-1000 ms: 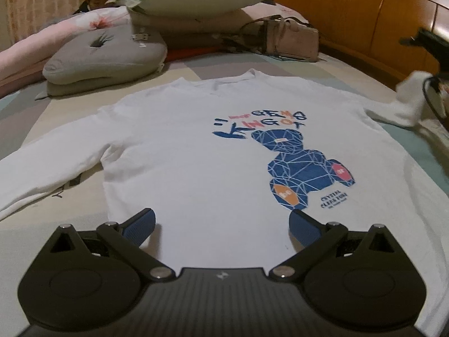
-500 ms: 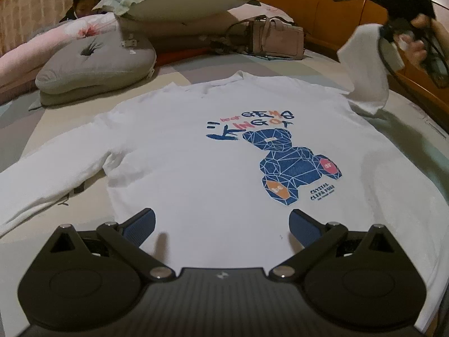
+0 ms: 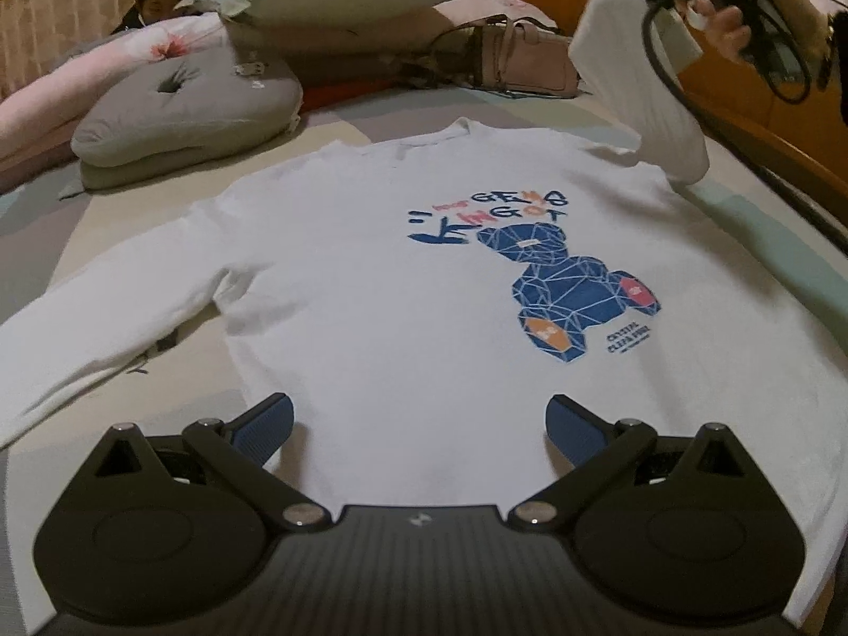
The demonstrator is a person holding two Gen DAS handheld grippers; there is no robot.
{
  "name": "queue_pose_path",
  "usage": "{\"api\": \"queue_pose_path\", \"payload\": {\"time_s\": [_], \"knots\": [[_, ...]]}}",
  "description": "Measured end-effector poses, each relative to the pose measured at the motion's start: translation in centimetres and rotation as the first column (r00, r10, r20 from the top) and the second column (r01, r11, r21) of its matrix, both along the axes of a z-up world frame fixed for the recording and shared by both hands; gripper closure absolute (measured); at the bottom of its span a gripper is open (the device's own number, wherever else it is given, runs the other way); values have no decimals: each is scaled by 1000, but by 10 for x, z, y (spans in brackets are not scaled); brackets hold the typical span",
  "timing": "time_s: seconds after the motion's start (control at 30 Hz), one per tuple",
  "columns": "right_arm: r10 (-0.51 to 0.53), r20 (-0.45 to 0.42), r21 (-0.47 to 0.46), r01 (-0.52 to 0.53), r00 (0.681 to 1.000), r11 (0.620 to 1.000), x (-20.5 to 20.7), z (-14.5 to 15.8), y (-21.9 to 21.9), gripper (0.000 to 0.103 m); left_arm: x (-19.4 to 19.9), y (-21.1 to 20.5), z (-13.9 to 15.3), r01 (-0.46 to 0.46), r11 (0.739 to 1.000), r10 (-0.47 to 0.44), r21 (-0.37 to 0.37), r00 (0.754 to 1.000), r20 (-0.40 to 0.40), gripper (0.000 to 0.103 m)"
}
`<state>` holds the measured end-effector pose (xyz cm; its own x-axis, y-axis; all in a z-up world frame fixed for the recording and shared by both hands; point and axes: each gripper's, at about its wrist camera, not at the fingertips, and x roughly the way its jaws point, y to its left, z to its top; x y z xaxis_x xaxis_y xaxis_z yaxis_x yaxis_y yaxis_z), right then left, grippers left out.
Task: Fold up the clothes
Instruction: 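Close the right gripper on the sleeve cuff and lift it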
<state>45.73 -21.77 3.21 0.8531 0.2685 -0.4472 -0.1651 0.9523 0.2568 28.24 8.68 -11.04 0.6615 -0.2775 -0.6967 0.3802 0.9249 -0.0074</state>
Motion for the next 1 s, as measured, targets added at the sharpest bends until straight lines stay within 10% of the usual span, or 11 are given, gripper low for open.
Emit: {"api": "queue_pose_path", "payload": {"time_s": [0.6, 1.0], "knots": [[211, 5, -61, -210, 978, 976, 9, -3, 91, 0, 6, 18, 1, -76, 997, 76, -5, 997, -12, 2], [217, -45, -123, -221, 975, 967, 15, -58, 145, 0, 9, 26, -3, -110, 994, 110, 17, 993, -32, 2]]}}
